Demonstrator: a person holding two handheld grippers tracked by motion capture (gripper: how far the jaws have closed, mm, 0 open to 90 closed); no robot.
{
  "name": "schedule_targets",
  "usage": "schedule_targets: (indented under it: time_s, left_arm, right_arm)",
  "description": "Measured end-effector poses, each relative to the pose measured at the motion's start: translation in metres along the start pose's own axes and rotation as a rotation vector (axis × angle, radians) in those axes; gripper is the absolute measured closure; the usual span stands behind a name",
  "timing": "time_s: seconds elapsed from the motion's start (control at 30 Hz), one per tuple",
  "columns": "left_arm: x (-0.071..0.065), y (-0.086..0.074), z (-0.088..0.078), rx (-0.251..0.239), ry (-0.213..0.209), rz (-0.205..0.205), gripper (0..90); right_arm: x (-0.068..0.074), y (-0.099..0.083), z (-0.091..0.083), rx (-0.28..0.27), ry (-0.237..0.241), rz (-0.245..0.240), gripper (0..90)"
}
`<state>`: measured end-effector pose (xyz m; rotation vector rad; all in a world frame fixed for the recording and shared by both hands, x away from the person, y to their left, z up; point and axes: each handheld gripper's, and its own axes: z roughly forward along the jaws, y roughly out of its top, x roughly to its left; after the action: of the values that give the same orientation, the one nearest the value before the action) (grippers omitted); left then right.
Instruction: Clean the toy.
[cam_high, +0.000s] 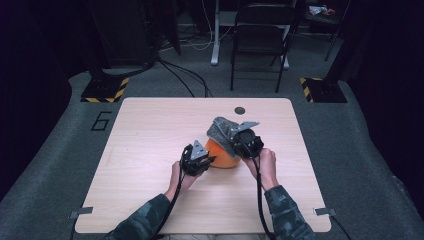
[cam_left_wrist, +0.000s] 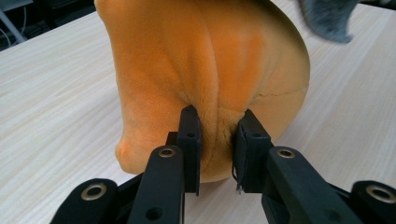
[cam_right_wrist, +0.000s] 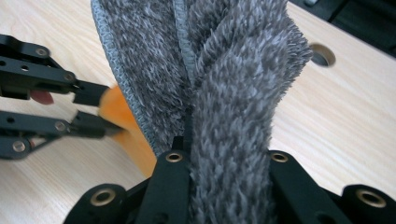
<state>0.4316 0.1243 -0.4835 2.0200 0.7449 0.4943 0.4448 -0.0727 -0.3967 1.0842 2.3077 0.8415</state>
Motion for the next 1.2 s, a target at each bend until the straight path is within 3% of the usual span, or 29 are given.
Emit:
schedule_targets:
  time_s: [0.07, 0.13, 0.23, 0.37, 0.5, 0.57, 0.8, 0.97, 1.0, 1.1, 1.2]
  left_arm:
    - [0.000, 0.000, 0.000, 0.003, 0.004, 0.002, 75.0]
    - [0.000, -0.001, 0.002, 0.008, 0.000, -0.003, 74.8]
    - [0.001, -0.003, 0.003, 0.008, -0.008, -0.007, 74.7]
    - [0.006, -0.005, 0.004, 0.009, -0.016, -0.023, 74.3]
    - [0.007, -0.005, 0.005, 0.005, -0.014, -0.030, 74.1]
    - [0.009, -0.005, 0.006, 0.005, -0.020, -0.033, 73.9]
    - [0.014, -0.007, 0.006, 0.004, -0.038, -0.065, 73.7]
    - [0.017, -0.007, 0.006, 0.002, -0.039, -0.078, 73.4]
    - [0.018, -0.008, 0.006, 0.001, -0.037, -0.081, 73.2]
    - [0.020, -0.009, 0.005, 0.007, -0.041, -0.093, 72.7]
    - [0.019, -0.008, 0.006, 0.008, -0.041, -0.094, 72.2]
  right_arm:
    - [0.010, 0.002, 0.007, 0.026, -0.008, -0.040, 78.8]
    - [0.021, 0.000, 0.016, 0.057, -0.066, -0.089, 78.9]
    - [0.020, -0.002, 0.020, 0.062, -0.074, -0.102, 78.9]
    - [0.008, -0.007, 0.022, 0.091, -0.049, -0.053, 79.0]
    - [-0.005, -0.017, 0.025, 0.116, -0.065, -0.044, 79.0]
    - [-0.014, -0.024, 0.028, 0.127, -0.056, -0.009, 78.9]
    - [-0.038, -0.051, 0.052, 0.227, -0.010, 0.144, 78.9]
    - [-0.047, -0.068, 0.072, 0.289, 0.025, 0.174, 78.8]
    - [-0.049, -0.069, 0.073, 0.287, 0.039, 0.191, 78.8]
    - [-0.053, -0.064, 0.065, 0.275, 0.022, 0.195, 78.8]
    - [-0.057, -0.051, 0.040, 0.194, -0.001, 0.192, 78.8]
